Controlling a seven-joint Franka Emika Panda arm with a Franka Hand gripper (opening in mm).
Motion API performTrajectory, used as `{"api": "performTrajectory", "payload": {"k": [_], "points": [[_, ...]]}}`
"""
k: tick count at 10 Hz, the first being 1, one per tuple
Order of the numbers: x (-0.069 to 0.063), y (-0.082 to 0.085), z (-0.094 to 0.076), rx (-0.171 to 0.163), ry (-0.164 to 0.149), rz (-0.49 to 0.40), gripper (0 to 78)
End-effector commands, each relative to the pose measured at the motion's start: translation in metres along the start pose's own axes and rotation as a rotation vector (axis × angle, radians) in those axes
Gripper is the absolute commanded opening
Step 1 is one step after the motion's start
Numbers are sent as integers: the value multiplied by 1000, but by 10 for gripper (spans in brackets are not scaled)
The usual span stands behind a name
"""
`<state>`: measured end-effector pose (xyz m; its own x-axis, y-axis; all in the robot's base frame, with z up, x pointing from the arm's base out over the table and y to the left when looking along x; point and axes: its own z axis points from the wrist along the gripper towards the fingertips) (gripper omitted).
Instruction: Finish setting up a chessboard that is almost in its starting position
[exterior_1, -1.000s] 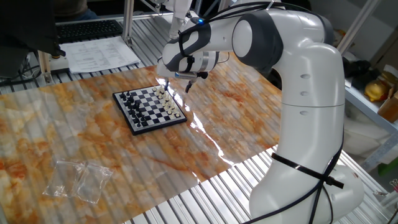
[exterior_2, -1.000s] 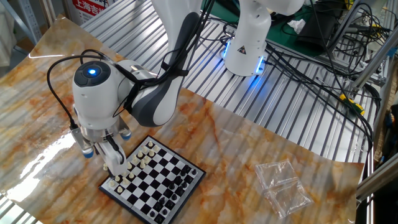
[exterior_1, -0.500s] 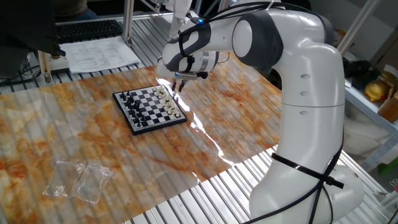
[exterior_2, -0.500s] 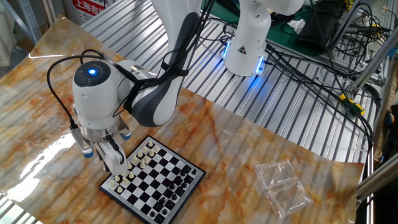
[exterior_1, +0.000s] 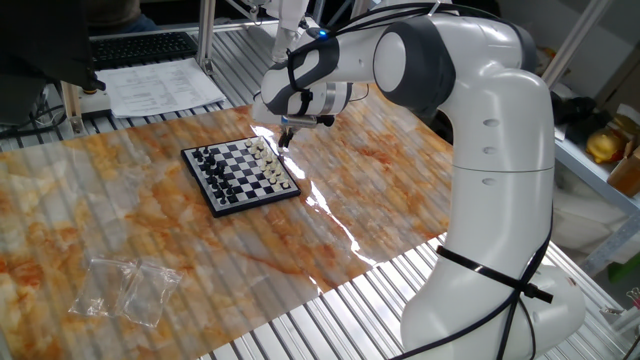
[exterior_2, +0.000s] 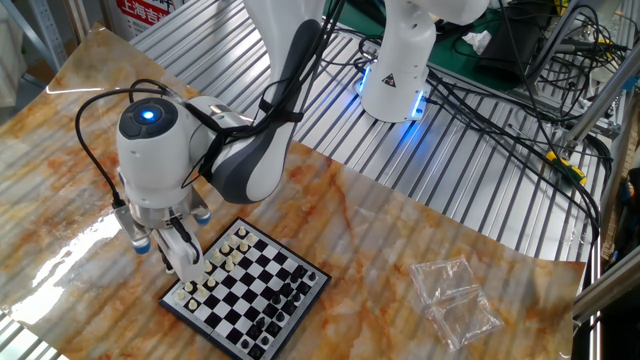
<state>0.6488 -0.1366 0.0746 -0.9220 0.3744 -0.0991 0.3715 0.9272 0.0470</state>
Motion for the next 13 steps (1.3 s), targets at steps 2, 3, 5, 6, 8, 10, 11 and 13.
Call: {"api": "performTrajectory", "payload": {"k": [2, 3, 5, 6, 8, 10, 11, 13], "points": [[-1, 0, -1, 0, -4, 6, 12], [-1, 0, -1, 0, -4, 6, 12], [-1, -1, -11, 1, 0, 15, 12], [-1, -1, -11, 1, 0, 15, 12], [0, -1, -15, -2, 2, 18, 12], [1, 1, -22, 0, 8, 27, 12], [1, 1, -23, 1, 8, 28, 12], [5, 5, -31, 5, 13, 43, 12]]}}
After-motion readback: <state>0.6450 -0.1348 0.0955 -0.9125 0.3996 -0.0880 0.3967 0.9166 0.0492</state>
